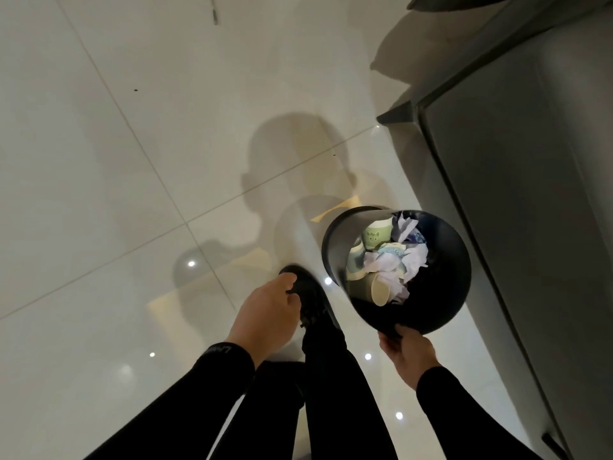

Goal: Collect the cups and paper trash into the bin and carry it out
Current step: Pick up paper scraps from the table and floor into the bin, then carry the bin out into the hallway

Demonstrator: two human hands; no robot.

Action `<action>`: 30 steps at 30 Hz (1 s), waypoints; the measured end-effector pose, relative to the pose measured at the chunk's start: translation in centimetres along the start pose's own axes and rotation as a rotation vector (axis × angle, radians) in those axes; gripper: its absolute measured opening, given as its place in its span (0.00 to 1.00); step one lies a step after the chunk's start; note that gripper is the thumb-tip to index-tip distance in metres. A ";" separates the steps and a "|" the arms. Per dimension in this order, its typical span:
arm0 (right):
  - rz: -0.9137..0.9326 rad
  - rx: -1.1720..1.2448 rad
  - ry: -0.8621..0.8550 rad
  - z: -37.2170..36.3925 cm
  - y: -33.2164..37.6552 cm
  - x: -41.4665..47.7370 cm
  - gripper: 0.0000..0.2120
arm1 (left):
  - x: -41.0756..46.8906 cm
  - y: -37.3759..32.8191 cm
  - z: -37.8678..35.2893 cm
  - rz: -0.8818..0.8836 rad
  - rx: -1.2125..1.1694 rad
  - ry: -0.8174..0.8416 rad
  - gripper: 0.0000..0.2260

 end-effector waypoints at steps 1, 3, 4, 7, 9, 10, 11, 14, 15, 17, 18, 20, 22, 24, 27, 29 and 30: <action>0.029 -0.044 0.001 -0.1 0.4 -0.4 0.08 | -0.2 0.4 0.1 0.027 -0.005 -0.003 0.17; 0.099 -0.118 0.004 -0.8 1.8 -2.0 0.08 | -1.0 1.0 0.6 0.072 -0.012 0.005 0.18; 0.134 -0.154 0.003 -1.4 2.8 -3.0 0.08 | -1.5 1.1 1.0 0.089 -0.021 0.002 0.18; 0.218 -0.294 0.011 -3.8 5.3 -6.7 0.08 | -4.3 1.0 2.9 0.131 -0.046 -0.028 0.17; 0.278 -0.425 0.048 -5.8 6.5 -10.2 0.08 | -7.1 0.8 5.0 0.136 -0.084 -0.057 0.17; 0.302 -0.492 0.066 -6.6 6.9 -11.5 0.08 | -8.2 0.8 5.7 0.138 -0.096 -0.061 0.17; 0.317 -0.559 0.082 -7.2 7.1 -12.9 0.08 | -9.4 1.0 6.5 0.142 -0.098 -0.064 0.16; 0.358 -0.734 0.170 -10.4 8.0 -19.1 0.09 | -14.8 0.9 10.7 0.106 -0.104 -0.176 0.14; 0.377 -0.772 0.211 -11.7 8.5 -21.4 0.09 | -16.8 0.6 12.4 0.091 -0.119 -0.222 0.13; 0.413 -0.825 0.289 -14.7 9.5 -26.4 0.08 | -20.6 0.1 15.7 0.050 -0.171 -0.327 0.11; 0.436 -0.855 0.322 -16.3 9.9 -28.9 0.08 | -22.7 -0.1 17.3 0.028 -0.200 -0.385 0.09; 0.486 -0.914 0.392 -19.3 10.4 -34.2 0.07 | -27.1 -0.5 20.4 -0.002 -0.254 -0.491 0.07; 0.534 -0.954 0.461 -22.0 10.6 -39.8 0.07 | -31.6 -0.7 22.9 -0.019 -0.295 -0.569 0.07; 0.583 -1.008 0.527 -24.7 10.6 -45.5 0.10 | -36.3 -0.5 25.0 -0.028 -0.350 -0.645 0.06; 0.639 -1.102 0.650 -28.4 10.3 -54.5 0.13 | -43.3 0.1 27.0 -0.031 -0.461 -0.782 0.06; 0.680 -1.149 0.739 -30.4 10.0 -60.7 0.12 | -47.6 0.8 28.3 -0.014 -0.502 -0.879 0.07; 0.705 -1.165 0.784 -31.1 9.8 -63.7 0.11 | -49.5 1.2 28.7 -0.013 -0.526 -0.935 0.08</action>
Point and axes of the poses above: each hand's wrist, its own x-axis towards the middle knuckle, its own z-axis out of the back of the hand, y = z × x, the point moved 2 cm from there along x, towards the middle knuckle, and after that the axes turned 11 degrees about y, right-handed, at the moved point
